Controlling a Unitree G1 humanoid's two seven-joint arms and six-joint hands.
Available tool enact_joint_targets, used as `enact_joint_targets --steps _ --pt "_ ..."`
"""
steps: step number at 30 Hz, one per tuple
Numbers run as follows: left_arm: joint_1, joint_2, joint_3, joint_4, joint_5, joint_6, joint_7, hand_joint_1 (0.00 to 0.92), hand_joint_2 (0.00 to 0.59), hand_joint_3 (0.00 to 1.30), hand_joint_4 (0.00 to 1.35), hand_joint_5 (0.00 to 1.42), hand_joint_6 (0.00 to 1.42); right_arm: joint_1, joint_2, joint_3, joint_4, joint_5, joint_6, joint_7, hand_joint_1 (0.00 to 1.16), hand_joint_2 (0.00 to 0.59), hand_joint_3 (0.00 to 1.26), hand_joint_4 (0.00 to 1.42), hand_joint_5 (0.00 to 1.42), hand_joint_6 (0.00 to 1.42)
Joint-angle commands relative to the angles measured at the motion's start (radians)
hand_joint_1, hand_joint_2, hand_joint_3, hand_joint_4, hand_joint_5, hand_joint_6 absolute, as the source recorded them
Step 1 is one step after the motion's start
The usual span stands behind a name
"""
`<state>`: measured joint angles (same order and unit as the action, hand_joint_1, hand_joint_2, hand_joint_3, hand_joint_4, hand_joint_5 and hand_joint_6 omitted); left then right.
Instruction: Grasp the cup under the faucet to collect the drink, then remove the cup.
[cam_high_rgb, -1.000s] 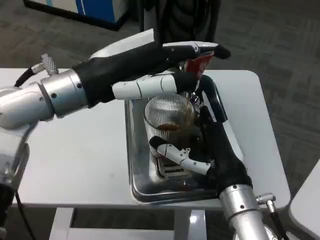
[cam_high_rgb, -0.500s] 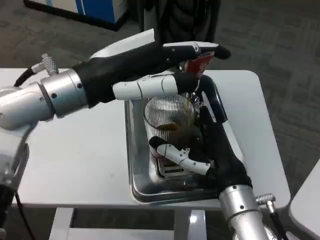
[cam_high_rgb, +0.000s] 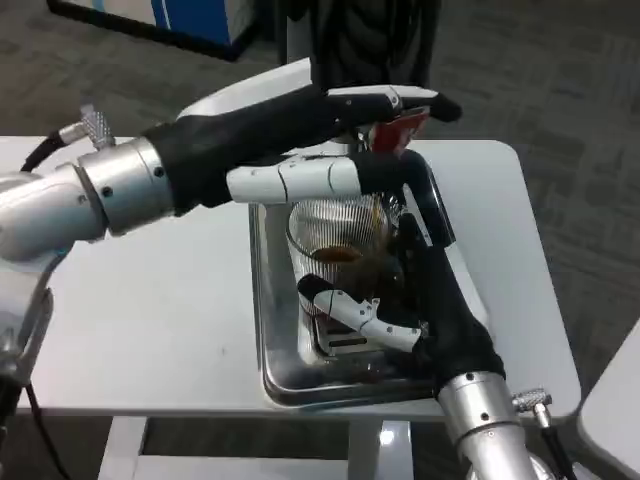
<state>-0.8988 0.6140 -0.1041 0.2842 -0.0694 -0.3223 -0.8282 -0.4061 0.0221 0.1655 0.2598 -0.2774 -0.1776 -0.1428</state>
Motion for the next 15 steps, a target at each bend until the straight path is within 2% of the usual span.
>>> enact_joint_targets --steps 1,15 --pt "0.048 0.044 -0.038 0.024 0.096 0.03 -0.009 0.0 0.086 0.18 0.07 0.08 0.0 0.024 0.002 0.004 0.002 0.008 0.024 0.016 0.77 0.151 0.0 0.18 0.21 0.21" --pt "0.054 0.051 -0.04 0.013 0.102 0.034 0.003 0.0 0.084 0.19 0.07 0.08 0.0 0.023 0.003 0.004 0.003 0.01 0.025 0.017 0.75 0.156 0.0 0.18 0.21 0.21"
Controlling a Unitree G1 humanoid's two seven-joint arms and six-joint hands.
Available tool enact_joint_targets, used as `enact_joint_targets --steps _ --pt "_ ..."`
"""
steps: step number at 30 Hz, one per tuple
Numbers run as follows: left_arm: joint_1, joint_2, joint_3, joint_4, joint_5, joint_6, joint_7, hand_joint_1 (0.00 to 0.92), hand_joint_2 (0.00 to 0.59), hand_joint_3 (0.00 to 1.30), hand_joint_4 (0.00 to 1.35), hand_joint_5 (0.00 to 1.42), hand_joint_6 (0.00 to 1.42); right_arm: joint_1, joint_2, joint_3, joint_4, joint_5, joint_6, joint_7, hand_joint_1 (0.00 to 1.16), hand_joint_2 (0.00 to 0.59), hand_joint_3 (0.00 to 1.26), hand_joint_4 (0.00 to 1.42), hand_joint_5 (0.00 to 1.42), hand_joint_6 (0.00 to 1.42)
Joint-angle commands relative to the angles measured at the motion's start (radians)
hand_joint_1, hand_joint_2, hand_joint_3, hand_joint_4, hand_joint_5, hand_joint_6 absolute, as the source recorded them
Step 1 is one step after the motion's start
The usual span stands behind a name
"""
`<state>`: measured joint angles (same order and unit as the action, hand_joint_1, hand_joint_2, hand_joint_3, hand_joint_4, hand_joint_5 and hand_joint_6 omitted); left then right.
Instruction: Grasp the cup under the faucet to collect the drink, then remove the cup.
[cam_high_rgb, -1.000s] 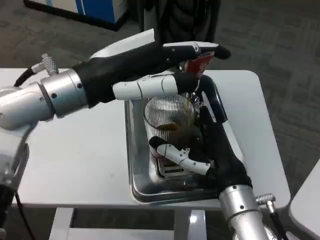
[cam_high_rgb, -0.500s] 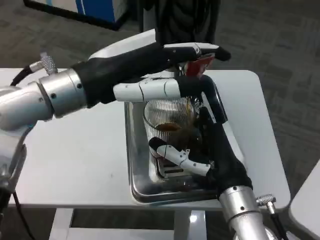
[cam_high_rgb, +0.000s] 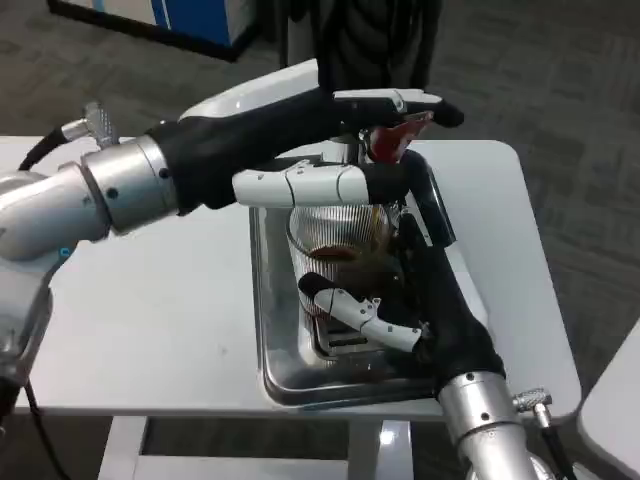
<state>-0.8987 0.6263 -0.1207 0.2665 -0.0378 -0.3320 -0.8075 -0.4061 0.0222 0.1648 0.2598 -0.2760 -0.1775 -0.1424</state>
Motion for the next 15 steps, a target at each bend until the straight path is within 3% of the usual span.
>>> enact_joint_targets --steps 1,15 --pt "0.055 0.039 -0.023 0.029 0.07 0.045 -0.018 0.0 0.084 0.19 0.07 0.08 0.0 0.024 0.003 0.005 0.002 0.008 0.025 0.017 0.75 0.156 0.0 0.18 0.21 0.21" --pt "0.074 0.042 -0.012 0.006 0.068 0.065 0.005 0.0 0.084 0.19 0.07 0.08 0.0 0.032 0.005 0.007 -0.007 0.006 0.027 0.019 0.75 0.157 0.0 0.19 0.21 0.21"
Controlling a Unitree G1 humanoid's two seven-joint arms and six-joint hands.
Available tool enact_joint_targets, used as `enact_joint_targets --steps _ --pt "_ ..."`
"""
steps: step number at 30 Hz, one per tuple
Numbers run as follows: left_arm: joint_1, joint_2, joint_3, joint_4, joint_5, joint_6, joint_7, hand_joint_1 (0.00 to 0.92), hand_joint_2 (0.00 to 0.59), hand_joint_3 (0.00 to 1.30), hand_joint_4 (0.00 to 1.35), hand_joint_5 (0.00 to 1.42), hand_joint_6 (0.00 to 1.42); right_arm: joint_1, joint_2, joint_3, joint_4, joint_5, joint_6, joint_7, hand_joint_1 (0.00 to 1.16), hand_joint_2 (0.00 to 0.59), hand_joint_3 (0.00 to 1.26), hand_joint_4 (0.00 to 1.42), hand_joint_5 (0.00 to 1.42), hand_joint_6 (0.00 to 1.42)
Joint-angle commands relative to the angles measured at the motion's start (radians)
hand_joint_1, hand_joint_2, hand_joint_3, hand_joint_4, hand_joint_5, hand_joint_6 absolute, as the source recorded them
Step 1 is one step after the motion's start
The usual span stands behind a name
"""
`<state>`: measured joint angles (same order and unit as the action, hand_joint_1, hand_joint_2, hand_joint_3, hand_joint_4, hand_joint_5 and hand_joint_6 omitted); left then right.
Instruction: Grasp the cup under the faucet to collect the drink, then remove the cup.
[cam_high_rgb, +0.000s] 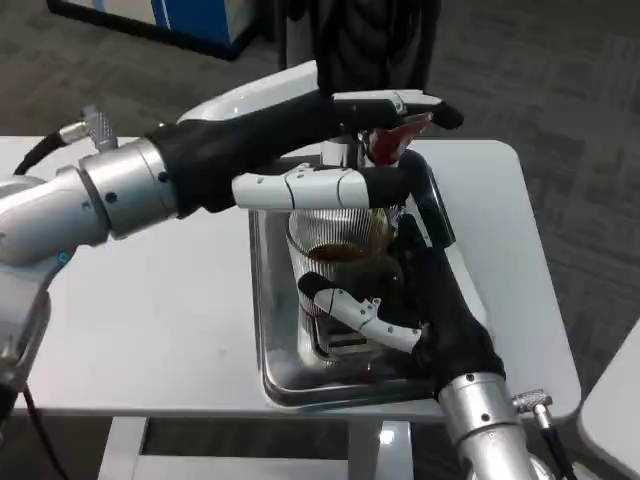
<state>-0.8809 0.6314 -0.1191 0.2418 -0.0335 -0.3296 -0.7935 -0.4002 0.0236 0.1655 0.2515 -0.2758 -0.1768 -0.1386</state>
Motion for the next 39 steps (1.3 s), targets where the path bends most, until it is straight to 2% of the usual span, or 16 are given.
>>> enact_joint_targets --steps 1,12,15,20,26,30,34,39 --pt "0.056 0.037 -0.014 0.029 0.064 0.064 -0.006 0.0 0.084 0.19 0.07 0.08 0.0 0.027 0.004 0.006 0.0 0.006 0.027 0.015 0.75 0.157 0.0 0.19 0.21 0.21" --pt "0.073 0.034 -0.005 0.005 0.058 0.093 0.016 0.0 0.08 0.18 0.06 0.08 0.0 0.033 0.001 0.004 -0.012 0.007 0.032 0.019 0.75 0.157 0.0 0.2 0.21 0.21" --pt "0.098 0.036 0.007 -0.025 0.067 0.112 0.046 0.0 0.077 0.16 0.02 0.05 0.0 0.034 0.001 0.005 -0.015 0.007 0.033 0.02 0.75 0.157 0.0 0.2 0.21 0.21" --pt "0.135 0.036 0.027 -0.077 0.121 0.118 0.132 0.0 0.068 0.01 0.0 0.0 0.0 0.037 0.002 0.005 -0.018 0.005 0.033 0.023 0.75 0.157 0.0 0.2 0.21 0.21" --pt "0.17 0.018 0.053 -0.091 0.14 0.097 0.229 0.0 0.077 0.0 0.0 0.0 0.0 0.037 -0.003 0.002 -0.024 0.004 0.035 0.026 0.75 0.157 0.0 0.2 0.21 0.21" --pt "0.216 -0.001 0.101 -0.108 0.118 0.09 0.298 0.0 0.077 0.0 0.0 0.0 0.0 0.036 -0.004 -0.001 -0.026 0.005 0.037 0.029 0.75 0.157 0.0 0.2 0.21 0.21" --pt "0.273 -0.035 0.182 -0.158 0.064 0.118 0.369 0.0 0.079 0.0 0.0 0.0 0.0 0.028 -0.004 -0.003 -0.018 0.007 0.037 0.032 0.75 0.157 0.0 0.2 0.21 0.21" --pt "0.308 -0.064 0.251 -0.193 -0.006 0.169 0.38 0.0 0.084 0.0 0.0 0.0 0.0 0.025 -0.002 -0.003 -0.008 0.007 0.036 0.03 0.75 0.157 0.0 0.2 0.21 0.21"
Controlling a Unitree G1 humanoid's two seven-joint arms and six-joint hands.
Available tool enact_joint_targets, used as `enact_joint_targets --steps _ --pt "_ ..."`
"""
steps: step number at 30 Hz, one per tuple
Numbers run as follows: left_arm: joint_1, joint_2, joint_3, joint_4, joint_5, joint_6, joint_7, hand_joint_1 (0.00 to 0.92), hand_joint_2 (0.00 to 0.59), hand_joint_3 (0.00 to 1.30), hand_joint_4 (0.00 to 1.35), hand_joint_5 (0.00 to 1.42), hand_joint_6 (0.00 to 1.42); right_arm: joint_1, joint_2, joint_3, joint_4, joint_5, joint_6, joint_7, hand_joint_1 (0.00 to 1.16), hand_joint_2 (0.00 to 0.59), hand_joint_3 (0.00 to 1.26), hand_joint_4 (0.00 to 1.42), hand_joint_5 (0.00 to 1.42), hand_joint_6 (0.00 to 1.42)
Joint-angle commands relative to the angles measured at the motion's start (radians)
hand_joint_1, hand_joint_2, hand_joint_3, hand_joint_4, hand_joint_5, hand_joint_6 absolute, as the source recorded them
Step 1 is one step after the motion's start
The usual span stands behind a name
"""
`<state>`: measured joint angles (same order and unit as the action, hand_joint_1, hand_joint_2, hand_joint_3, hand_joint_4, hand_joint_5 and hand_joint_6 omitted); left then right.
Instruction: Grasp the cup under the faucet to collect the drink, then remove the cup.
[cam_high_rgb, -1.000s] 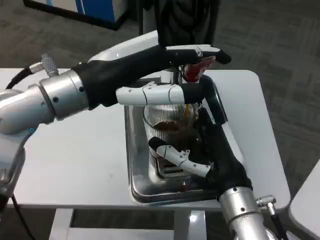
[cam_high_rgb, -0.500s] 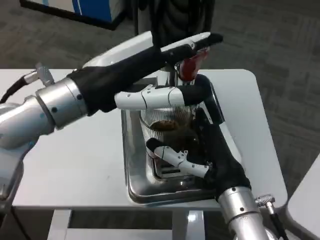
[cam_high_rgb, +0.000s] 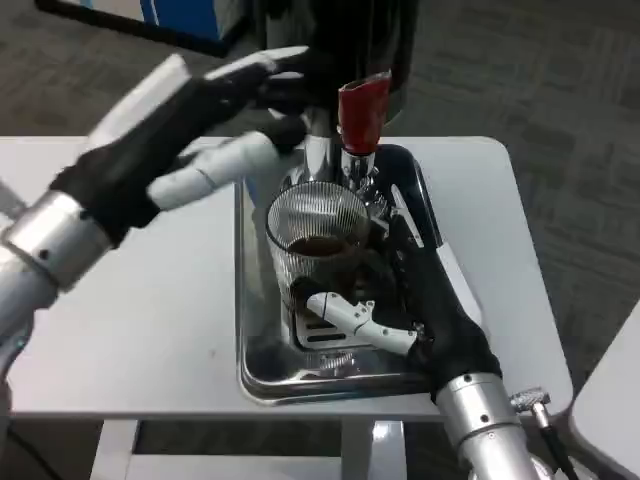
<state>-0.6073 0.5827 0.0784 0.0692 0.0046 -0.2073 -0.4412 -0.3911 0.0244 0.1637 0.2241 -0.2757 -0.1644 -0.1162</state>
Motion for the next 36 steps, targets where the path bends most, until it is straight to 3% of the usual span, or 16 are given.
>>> enact_joint_targets --steps 1,14,27,36 --pt "0.04 -0.018 0.063 -0.026 -0.056 0.057 0.028 0.0 0.085 0.0 0.0 0.0 0.0 0.015 -0.002 -0.002 0.022 0.006 0.023 0.007 0.75 0.157 0.0 0.2 0.21 0.21" --pt "0.146 -0.017 0.115 -0.159 -0.097 0.124 0.037 0.0 0.087 0.0 0.0 0.0 0.0 0.011 0.0 -0.003 0.039 0.005 0.017 0.0 0.75 0.162 0.0 0.2 0.21 0.21" --pt "0.354 -0.034 0.234 -0.399 -0.16 0.306 0.09 0.0 0.093 0.0 0.0 0.01 0.0 0.021 -0.004 -0.006 0.028 0.008 0.015 0.003 0.74 0.171 0.0 0.2 0.21 0.21" --pt "0.5 -0.064 0.255 -0.399 -0.136 0.255 0.114 0.0 0.111 0.0 0.0 0.03 0.0 0.029 -0.005 -0.003 0.019 0.01 0.014 0.007 0.74 0.173 0.0 0.2 0.21 0.21"
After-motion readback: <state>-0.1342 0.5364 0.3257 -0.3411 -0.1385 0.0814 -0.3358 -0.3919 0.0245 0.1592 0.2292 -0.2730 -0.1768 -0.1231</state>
